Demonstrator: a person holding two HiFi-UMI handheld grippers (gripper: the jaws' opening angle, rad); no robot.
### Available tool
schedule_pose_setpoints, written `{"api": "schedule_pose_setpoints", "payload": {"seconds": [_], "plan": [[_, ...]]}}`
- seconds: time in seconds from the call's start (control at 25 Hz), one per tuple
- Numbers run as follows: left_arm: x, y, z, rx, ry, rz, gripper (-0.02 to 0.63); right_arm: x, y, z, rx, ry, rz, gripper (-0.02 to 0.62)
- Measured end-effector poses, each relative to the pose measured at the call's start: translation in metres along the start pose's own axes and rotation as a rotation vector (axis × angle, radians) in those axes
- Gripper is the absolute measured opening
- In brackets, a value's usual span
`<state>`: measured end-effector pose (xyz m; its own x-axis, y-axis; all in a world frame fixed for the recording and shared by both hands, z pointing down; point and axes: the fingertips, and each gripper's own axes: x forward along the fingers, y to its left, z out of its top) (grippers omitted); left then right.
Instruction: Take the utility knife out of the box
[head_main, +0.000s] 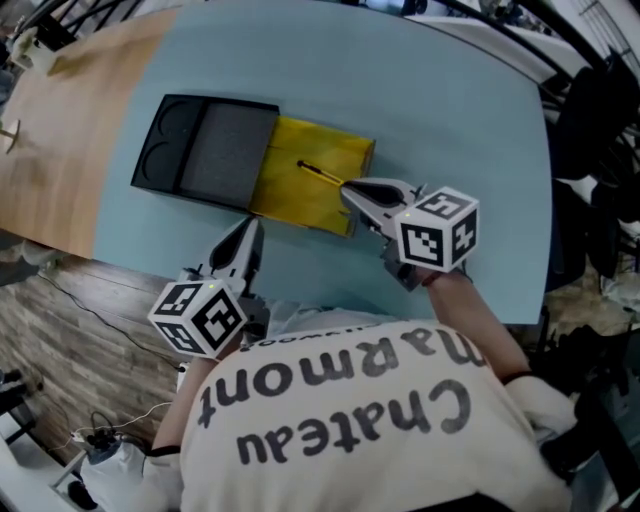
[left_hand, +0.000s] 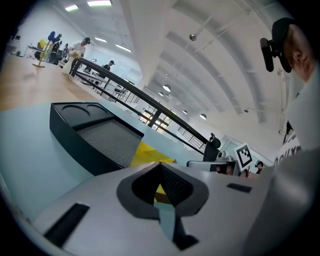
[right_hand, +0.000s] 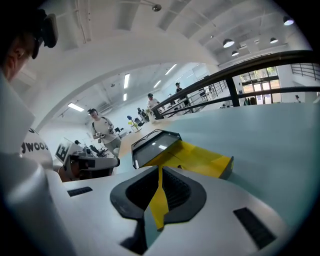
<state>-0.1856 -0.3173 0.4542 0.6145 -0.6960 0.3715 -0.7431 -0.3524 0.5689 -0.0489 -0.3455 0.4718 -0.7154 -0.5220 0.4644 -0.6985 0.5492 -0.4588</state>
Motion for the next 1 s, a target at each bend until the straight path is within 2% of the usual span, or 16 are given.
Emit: {"api": "schedule_pose_setpoints", "payload": {"seconds": [0.28,0.44,0.56,0.72,0.92,1.0], "plan": [[0.000,0.010,0.005,0.009,-0.001,-0.023,0.003,0.027,0.004,0.002,-0.099,0.092,-0.049,0.046],[0.004,0.015,-0.003,0.010,0.042,-0.039,0.003,0.037,0.001,0.000,-0.120,0.143,-0.061,0.047],[0.005,0.019,-0.008,0.010,0.069,-0.049,0.003,0.045,-0.005,-0.007,-0.152,0.222,-0.078,0.048],[0.005,0.025,-0.008,0.022,0.081,-0.049,0.003,0.054,-0.011,-0.010,-0.250,0.330,-0.118,0.049],[0.002,0.033,-0.003,0.018,0.073,-0.048,0.003,0.074,-0.013,-0.003,-0.308,0.373,-0.132,0.049],[0.000,0.037,-0.001,0.014,0.066,-0.041,0.003,0.082,-0.016,-0.006,-0.316,0.413,-0.133,0.087]]}}
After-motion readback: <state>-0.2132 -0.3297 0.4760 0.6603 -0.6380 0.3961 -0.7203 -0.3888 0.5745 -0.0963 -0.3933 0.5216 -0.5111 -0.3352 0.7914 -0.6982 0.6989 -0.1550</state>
